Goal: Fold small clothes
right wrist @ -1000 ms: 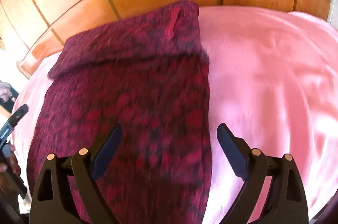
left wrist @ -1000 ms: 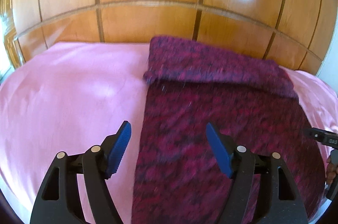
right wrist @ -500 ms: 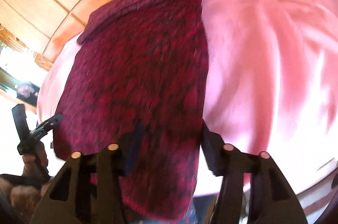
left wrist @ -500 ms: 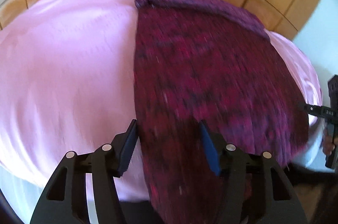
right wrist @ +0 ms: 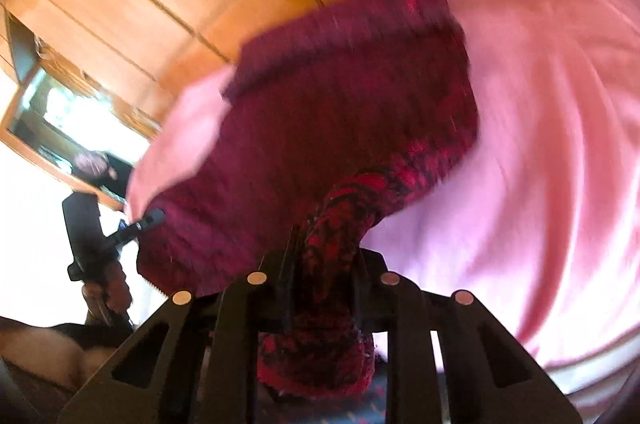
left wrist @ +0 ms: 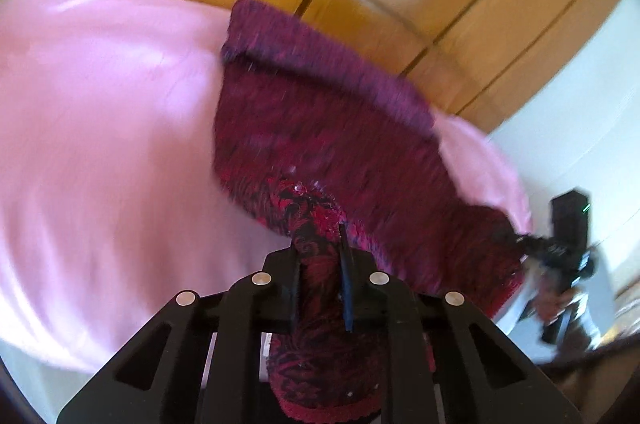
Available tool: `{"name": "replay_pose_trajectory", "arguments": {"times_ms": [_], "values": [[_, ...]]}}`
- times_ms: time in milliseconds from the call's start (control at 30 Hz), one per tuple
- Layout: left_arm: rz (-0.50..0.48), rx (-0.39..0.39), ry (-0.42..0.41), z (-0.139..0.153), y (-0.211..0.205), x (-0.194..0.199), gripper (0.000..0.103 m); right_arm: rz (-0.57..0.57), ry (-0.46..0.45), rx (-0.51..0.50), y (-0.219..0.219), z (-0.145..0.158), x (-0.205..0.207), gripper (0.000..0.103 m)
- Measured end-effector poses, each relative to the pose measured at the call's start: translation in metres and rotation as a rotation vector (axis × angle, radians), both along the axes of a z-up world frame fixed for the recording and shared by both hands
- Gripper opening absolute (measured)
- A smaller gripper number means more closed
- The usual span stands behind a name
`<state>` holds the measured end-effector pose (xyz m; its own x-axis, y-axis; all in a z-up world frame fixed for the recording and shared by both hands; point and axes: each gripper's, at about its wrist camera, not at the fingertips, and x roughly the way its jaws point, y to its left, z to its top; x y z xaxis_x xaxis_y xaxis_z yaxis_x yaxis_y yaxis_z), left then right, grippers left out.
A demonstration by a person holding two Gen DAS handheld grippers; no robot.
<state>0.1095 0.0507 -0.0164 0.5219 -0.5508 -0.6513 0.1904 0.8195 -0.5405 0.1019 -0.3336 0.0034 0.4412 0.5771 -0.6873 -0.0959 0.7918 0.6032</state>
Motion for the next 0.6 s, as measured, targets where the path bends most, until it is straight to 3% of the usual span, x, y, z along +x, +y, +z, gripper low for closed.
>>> {"name": "replay_pose_trajectory", "arguments": {"times_ms": [100, 267, 400, 500, 533, 600], "values": [[0.036, -0.095, 0.010, 0.000, 0.003, 0.037, 0.014, -0.062, -0.010, 0.023, -0.004, -0.002, 0.034, 0.019], [0.099, -0.127, 0.078, -0.015, 0.000, 0.107, 0.014, -0.183, 0.045, 0.042, -0.017, -0.022, 0.096, 0.019], [0.152, -0.115, 0.143, -0.025, -0.004, 0.155, 0.015, -0.227, 0.111, 0.026, -0.022, -0.040, 0.123, 0.019], [0.176, -0.192, 0.209, -0.032, 0.007, 0.174, 0.032, -0.239, 0.139, 0.062, -0.038, -0.045, 0.120, 0.023], [0.183, -0.215, 0.212, -0.031, 0.010, 0.175, 0.037, -0.240, 0.140, 0.088, -0.040, -0.046, 0.120, 0.029], [0.198, -0.260, 0.207, -0.031, 0.020, 0.178, 0.056, -0.239, 0.131, 0.180, -0.048, -0.043, 0.118, 0.047]]}}
